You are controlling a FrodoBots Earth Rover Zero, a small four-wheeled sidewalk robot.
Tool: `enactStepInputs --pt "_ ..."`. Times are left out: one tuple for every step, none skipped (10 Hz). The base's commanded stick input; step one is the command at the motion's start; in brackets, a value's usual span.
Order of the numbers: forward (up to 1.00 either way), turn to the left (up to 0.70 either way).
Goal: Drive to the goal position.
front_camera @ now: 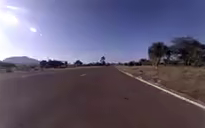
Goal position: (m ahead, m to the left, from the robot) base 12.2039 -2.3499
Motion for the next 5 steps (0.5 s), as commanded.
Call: enactStepInputs --pt "1.00 0.00" --pt "1.00 0.00" --pt "1.00 0.00" --pt "1.00 -0.12" --pt "1.00 -0.10"
